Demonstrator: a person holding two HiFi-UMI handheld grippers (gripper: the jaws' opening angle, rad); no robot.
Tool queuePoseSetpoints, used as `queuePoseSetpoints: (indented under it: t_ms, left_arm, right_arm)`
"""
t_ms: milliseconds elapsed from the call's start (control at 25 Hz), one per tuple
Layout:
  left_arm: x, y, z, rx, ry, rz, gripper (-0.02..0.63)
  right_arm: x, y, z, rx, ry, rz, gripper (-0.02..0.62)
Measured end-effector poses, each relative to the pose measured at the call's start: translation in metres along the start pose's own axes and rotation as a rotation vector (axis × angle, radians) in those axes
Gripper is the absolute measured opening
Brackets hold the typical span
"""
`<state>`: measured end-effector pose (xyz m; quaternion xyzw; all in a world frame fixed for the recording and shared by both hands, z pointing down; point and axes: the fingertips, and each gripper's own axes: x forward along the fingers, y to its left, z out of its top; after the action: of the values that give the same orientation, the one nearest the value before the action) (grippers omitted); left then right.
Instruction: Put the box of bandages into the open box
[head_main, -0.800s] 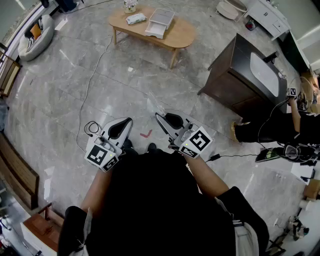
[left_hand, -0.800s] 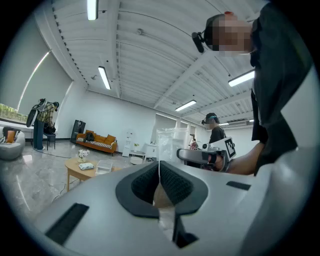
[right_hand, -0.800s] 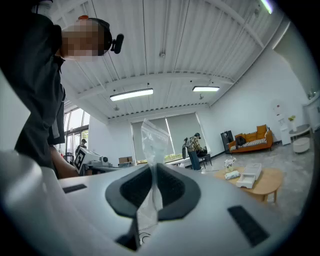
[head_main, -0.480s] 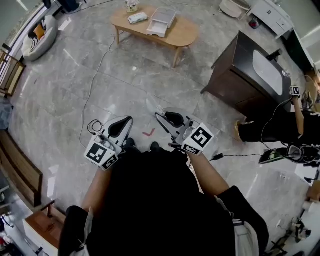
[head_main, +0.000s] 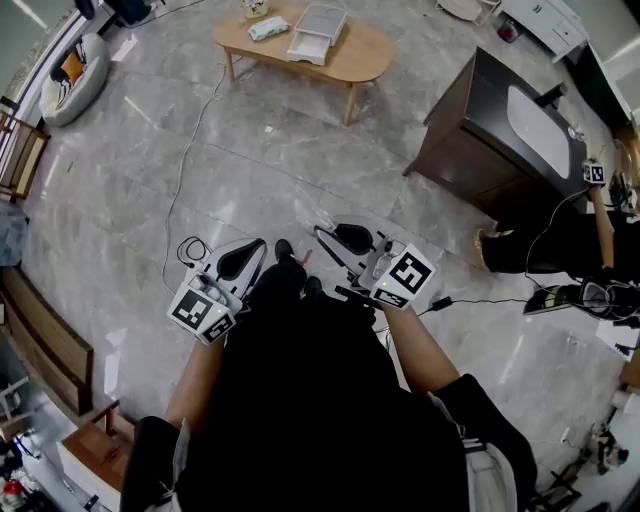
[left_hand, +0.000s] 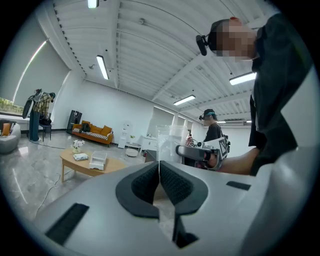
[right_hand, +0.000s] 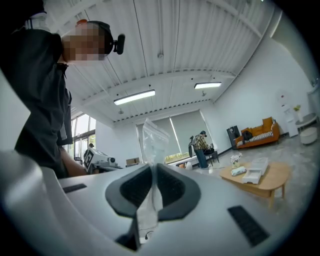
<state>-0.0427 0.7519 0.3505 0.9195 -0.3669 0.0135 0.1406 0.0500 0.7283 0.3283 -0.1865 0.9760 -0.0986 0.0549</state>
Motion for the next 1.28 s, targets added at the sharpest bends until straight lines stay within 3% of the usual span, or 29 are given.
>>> queuePoseSetpoints:
  t_ms: [200, 480, 680, 880, 1280]
  left_arm:
    - [0.023, 0.011, -0.009, -0.026, 0.006, -0.044, 0.018]
    - [0.09, 0.034, 0.0, -0.062, 0.008, -0.126, 0.017]
    - [0.126, 0.086, 0.02, -0.06, -0.018, -0.117, 0.018]
    - [0.169, 0.133, 0.044, -0.038, -0.021, -0.13, 0.018]
    - [0.205, 0.219, 0.086, -0.017, -0.051, -0.171, 0.018]
  right_arm:
    - [0.003, -0.02, -0.01, -0.005, 0.03, -0.046, 0.032]
    - [-0.008, -0.081, -0.004, 0.027, 0.061, -0.123, 0.032]
    - [0.021, -0.137, 0.004, 0.007, 0.101, -0.157, 0.032]
    - [0.063, -0.185, 0.025, -0.079, 0.169, -0.133, 0.032]
    - [0.117, -0.256, 0.045, -0.053, 0.159, -0.184, 0.032]
